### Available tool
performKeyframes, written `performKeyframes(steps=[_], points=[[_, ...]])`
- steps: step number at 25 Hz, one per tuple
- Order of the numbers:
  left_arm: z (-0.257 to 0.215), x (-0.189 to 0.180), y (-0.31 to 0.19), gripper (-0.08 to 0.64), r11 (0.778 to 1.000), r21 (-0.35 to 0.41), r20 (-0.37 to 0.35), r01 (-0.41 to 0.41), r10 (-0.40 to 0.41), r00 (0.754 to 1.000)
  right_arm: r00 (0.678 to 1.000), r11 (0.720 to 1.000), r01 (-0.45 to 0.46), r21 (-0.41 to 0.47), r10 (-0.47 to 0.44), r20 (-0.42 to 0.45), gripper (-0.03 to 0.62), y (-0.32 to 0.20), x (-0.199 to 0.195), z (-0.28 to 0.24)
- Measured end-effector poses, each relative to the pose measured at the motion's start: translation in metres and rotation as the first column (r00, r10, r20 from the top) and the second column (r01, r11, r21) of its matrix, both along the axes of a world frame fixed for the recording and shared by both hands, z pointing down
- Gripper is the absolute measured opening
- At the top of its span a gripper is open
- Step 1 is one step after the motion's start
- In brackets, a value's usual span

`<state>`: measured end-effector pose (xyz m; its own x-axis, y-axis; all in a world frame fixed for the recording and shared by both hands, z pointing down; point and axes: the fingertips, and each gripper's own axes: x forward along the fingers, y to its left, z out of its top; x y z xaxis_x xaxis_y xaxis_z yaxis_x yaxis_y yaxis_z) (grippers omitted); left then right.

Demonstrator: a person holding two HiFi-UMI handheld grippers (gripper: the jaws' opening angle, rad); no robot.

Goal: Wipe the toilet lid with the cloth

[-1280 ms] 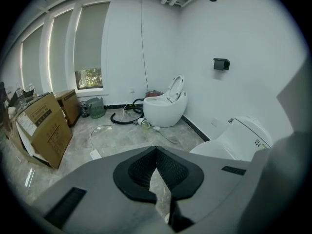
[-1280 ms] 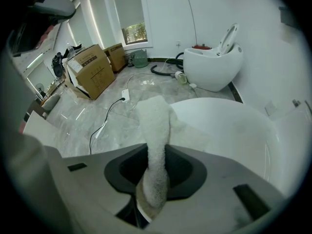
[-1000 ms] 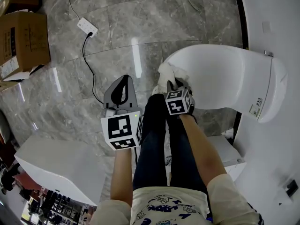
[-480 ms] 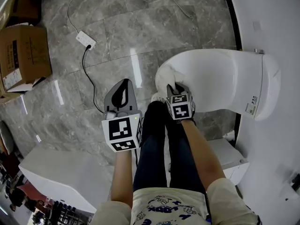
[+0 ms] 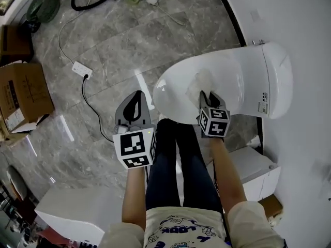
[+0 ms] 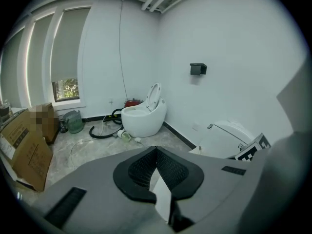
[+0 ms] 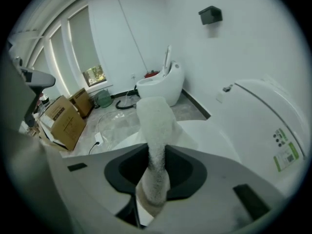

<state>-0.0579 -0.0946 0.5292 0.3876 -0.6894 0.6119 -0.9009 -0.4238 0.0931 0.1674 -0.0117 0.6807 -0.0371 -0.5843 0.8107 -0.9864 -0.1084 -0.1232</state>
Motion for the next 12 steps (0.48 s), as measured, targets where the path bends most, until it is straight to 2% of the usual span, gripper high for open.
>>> performKeyframes(steps=[6, 12], points=[[-0.006, 0.064, 0.004, 0.003, 0.995, 0.004, -0.006, -0.104, 0.104, 0.995, 0.988, 0.988, -0.153, -0.022, 0.152, -0.039, 0.091, 0.039, 0.082, 0.0], [-0.002, 0.119, 0.011, 0.003, 0.981, -0.001, 0.0, -0.194, 0.194, 0.981, 0.965, 0.966, -0.253, -0.051, 0.249, -0.076, 0.091, 0.081, 0.145, 0.011]])
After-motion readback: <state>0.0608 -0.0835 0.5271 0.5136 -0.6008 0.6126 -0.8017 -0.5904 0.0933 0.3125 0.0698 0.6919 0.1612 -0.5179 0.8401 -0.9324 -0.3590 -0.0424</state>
